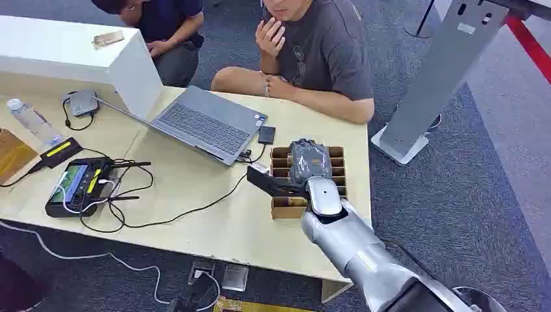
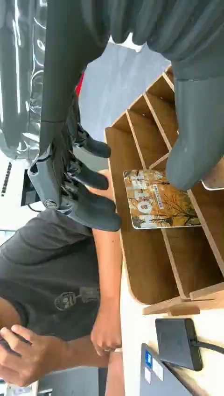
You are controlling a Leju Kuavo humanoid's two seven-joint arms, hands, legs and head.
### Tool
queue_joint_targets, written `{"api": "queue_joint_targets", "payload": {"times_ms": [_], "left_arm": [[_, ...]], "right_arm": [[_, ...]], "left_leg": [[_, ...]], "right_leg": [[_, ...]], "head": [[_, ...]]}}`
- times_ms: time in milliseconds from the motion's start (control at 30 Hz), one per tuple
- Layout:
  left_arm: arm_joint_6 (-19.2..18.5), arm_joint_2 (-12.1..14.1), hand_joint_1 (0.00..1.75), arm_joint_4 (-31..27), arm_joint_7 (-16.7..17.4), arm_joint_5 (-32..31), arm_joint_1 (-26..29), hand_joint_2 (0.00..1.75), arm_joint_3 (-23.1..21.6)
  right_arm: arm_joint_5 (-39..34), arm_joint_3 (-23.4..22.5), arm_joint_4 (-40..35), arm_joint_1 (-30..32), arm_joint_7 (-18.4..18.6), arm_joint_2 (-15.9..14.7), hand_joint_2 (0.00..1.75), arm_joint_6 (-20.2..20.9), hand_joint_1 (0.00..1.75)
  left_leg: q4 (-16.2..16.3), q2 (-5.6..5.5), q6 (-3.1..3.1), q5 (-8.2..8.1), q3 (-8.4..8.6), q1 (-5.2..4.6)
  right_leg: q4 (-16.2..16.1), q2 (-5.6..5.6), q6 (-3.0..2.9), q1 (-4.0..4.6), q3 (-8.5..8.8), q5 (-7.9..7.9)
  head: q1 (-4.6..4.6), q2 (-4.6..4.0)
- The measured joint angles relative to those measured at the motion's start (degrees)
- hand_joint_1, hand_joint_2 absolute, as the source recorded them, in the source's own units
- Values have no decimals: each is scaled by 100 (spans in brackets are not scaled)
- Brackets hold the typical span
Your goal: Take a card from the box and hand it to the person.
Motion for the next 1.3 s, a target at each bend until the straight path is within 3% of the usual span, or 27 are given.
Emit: {"api": "queue_joint_targets", "payload": {"times_ms": [133, 633, 1300], "left_arm": [[0, 0, 0, 0, 0, 0, -7, 0, -2], [0, 0, 0, 0, 0, -17, -21, 0, -13], [-50, -24, 0, 0, 20, -85, -53, 0, -22]], "right_arm": [[4, 0, 15, 0, 9, 17, 175, 22, 84], [42, 7, 96, 13, 35, 28, 175, 90, 84], [59, 7, 170, 57, 101, 22, 175, 83, 110]], "left_leg": [[0, 0, 0, 0, -1, 0], [0, 0, 0, 0, 0, 0], [0, 0, 0, 0, 1, 0]], "right_leg": [[0, 0, 0, 0, -2, 0], [0, 0, 0, 0, -2, 0], [-1, 0, 0, 0, -2, 0]], "head": [[0, 0], [0, 0], [0, 0]]}}
